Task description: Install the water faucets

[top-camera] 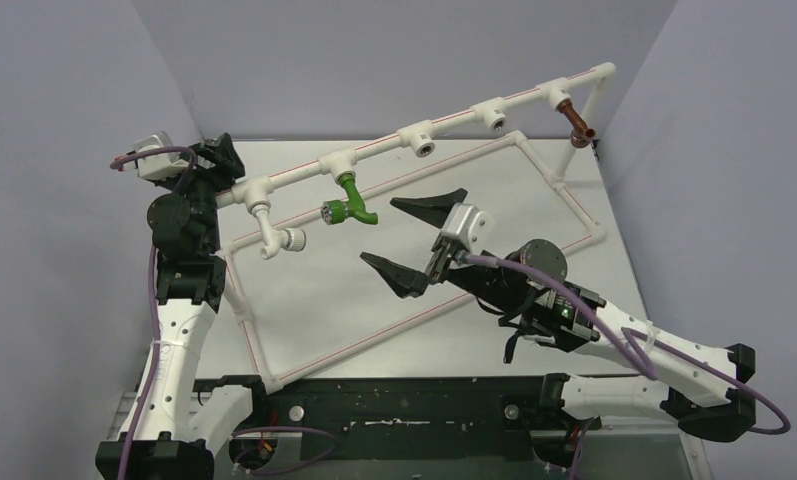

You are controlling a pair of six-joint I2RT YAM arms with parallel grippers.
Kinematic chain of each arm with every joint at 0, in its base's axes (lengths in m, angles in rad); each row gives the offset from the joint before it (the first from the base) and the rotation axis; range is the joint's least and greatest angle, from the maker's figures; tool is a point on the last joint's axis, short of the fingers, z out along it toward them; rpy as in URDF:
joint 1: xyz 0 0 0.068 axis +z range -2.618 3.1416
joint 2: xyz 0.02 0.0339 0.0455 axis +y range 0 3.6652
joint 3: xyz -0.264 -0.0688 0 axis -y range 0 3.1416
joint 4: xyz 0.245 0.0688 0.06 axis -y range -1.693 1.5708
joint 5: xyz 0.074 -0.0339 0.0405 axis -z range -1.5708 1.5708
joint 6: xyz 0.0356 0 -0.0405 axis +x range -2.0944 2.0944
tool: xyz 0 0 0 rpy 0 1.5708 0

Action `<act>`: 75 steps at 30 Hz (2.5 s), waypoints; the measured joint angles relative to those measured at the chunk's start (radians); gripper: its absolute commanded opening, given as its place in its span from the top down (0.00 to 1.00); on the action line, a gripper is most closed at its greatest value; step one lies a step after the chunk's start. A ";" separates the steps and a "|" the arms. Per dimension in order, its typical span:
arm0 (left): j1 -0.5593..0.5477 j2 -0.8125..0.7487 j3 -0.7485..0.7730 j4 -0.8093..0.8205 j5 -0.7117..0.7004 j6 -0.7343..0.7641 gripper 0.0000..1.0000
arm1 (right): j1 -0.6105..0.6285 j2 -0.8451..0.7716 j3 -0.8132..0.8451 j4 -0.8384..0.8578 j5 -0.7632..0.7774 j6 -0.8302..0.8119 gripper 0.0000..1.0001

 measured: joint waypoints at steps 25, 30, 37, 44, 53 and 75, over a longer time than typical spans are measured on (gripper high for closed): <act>0.000 0.001 0.000 0.000 0.002 0.000 0.34 | 0.199 0.140 -0.064 0.022 0.363 -1.081 0.24; 0.000 0.002 0.000 0.000 0.002 0.000 0.34 | 0.195 0.182 -0.075 0.084 0.416 -1.143 0.28; 0.000 0.002 0.000 0.001 0.002 0.000 0.34 | 0.157 0.257 -0.079 0.174 0.439 -1.177 0.34; 0.000 0.002 0.000 0.001 0.003 0.000 0.34 | 0.105 0.326 -0.073 0.217 0.442 -1.177 0.42; 0.000 0.002 0.000 0.001 0.003 0.000 0.34 | 0.082 0.385 -0.049 0.294 0.447 -1.172 0.61; 0.014 0.010 0.003 0.009 0.015 -0.002 0.34 | 0.099 0.469 -0.064 0.663 0.636 -0.650 1.00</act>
